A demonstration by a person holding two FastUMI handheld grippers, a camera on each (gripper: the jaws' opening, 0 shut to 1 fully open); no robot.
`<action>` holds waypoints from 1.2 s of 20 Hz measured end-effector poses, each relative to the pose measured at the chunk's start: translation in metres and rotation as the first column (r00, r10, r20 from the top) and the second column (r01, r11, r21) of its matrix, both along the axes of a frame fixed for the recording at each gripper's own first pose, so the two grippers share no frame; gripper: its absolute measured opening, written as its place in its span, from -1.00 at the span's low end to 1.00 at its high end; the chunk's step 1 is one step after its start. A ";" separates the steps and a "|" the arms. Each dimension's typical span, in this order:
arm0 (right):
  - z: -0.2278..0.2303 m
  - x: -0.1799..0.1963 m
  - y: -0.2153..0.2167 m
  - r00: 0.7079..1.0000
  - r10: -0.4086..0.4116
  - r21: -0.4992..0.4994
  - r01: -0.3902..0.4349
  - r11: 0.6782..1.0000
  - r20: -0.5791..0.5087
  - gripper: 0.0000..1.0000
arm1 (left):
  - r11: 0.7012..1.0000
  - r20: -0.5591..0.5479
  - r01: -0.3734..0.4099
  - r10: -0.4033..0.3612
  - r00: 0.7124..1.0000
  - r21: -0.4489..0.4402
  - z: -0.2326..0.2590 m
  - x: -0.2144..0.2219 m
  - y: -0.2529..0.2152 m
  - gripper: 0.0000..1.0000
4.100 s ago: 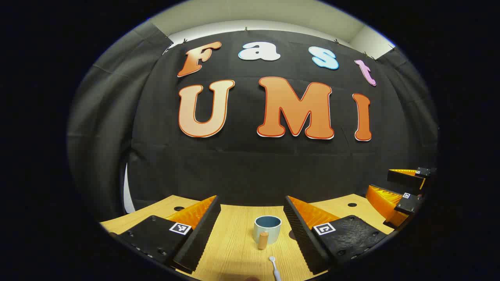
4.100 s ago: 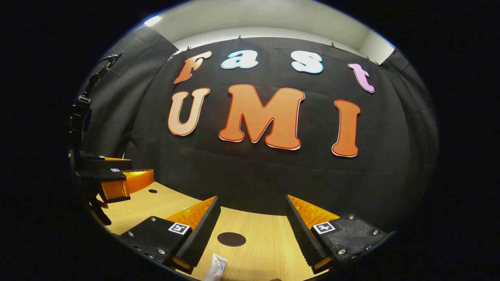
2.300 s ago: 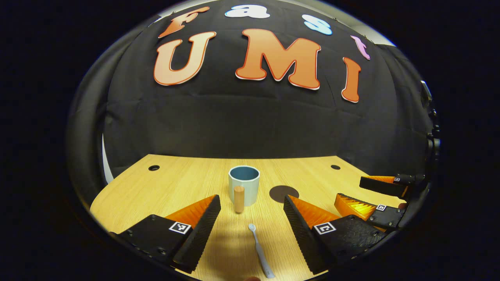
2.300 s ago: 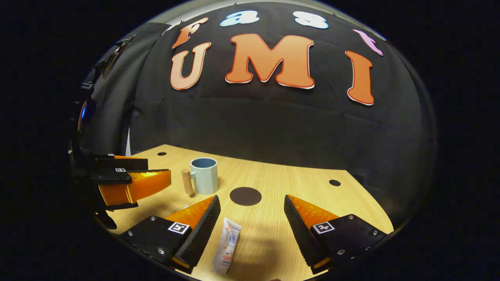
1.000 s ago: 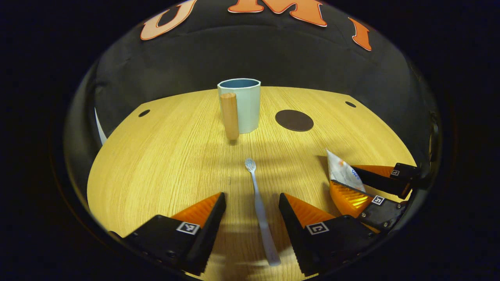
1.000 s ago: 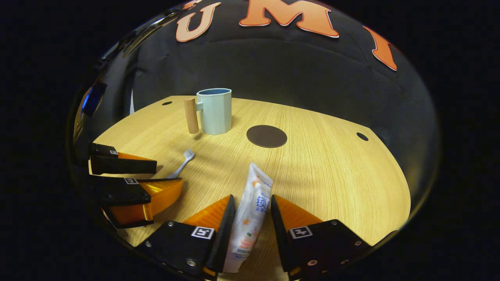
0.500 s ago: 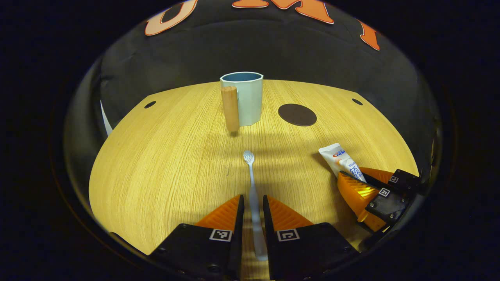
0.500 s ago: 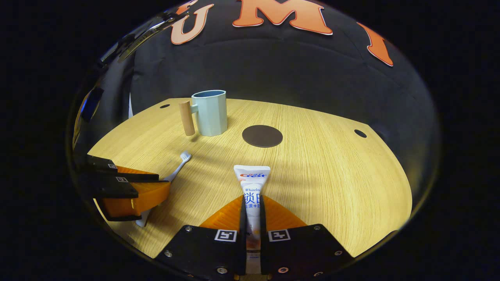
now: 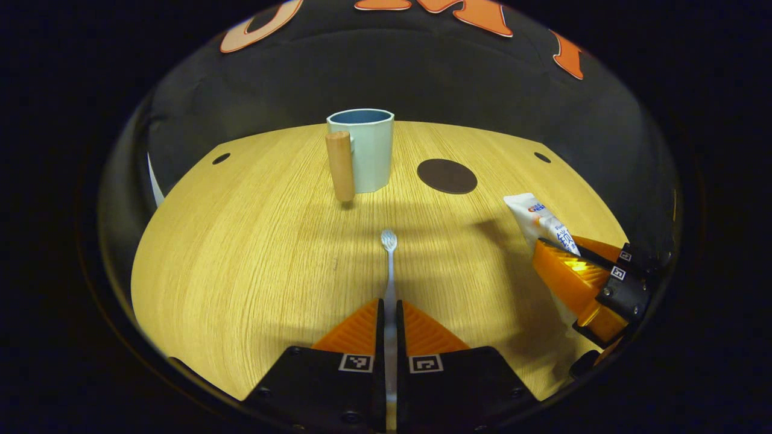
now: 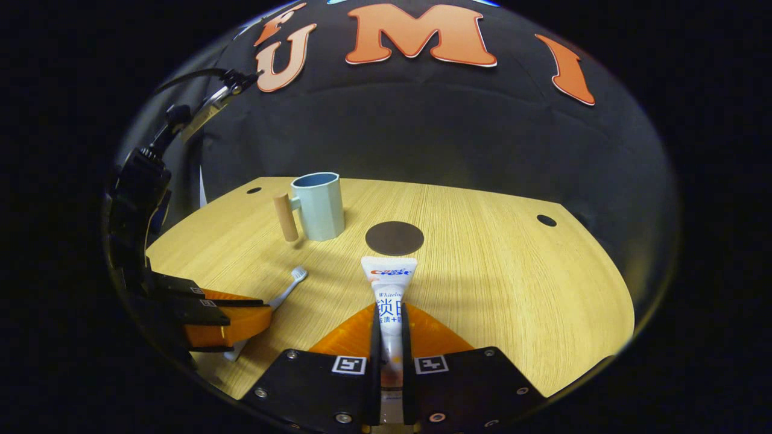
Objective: Put the toothbrush and toothpaste on the desktop into the cup, then pick up the cup and place it on the coaster on the desktop.
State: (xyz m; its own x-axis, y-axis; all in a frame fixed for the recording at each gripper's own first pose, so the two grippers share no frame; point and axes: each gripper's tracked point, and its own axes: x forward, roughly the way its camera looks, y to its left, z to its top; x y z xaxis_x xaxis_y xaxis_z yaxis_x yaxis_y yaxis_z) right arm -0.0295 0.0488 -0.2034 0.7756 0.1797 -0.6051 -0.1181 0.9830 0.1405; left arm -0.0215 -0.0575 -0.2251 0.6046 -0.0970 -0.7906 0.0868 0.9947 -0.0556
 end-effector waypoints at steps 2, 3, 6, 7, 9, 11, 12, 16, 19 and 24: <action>0.005 0.001 -0.005 1.000 -0.002 -0.009 0.002 1.000 0.016 -0.70 | 1.000 0.042 -0.014 0.015 0.999 -0.020 0.001 0.004 0.007 -0.86; 0.007 0.000 -0.007 1.000 -0.006 -0.012 0.006 1.000 0.024 -0.70 | 1.000 0.070 -0.019 0.021 0.997 -0.025 0.004 0.007 0.010 -0.87; 0.015 0.003 -0.011 0.999 -0.023 -0.006 0.023 1.000 0.043 -0.70 | 1.000 0.133 -0.022 0.025 0.991 -0.018 0.005 0.012 0.019 -0.87; 0.018 0.005 -0.013 0.998 -0.032 -0.002 0.032 0.999 0.055 -0.70 | 1.000 0.157 -0.021 0.024 0.987 -0.018 0.007 0.014 0.022 -0.86; 0.025 0.006 -0.015 0.996 -0.041 0.003 0.041 0.999 0.076 -0.71 | 1.000 0.200 -0.013 0.016 0.980 -0.014 0.012 0.016 0.027 -0.86; 0.030 0.008 -0.015 0.995 -0.046 0.010 0.046 0.999 0.093 -0.70 | 1.000 0.260 -0.017 0.018 0.966 -0.009 0.023 0.023 0.030 -0.86; 0.032 0.010 -0.015 0.994 -0.048 0.010 0.047 0.999 0.100 -0.70 | 1.000 0.287 -0.013 0.013 0.958 -0.003 0.028 0.025 0.031 -0.87; 0.044 0.014 -0.016 0.989 -0.059 0.019 0.057 0.998 0.133 -0.71 | 1.000 0.388 -0.006 0.000 0.922 0.014 0.052 0.034 0.037 -0.87; 0.061 0.022 -0.018 0.982 -0.065 0.019 0.063 0.998 0.177 -0.71 | 1.000 0.423 -0.007 -0.007 0.906 0.031 0.058 0.034 0.052 -0.87; 0.073 0.032 -0.016 0.971 -0.057 0.013 0.056 0.998 0.233 -0.71 | 0.999 0.536 -0.015 -0.013 0.844 0.047 0.083 0.049 0.058 -0.87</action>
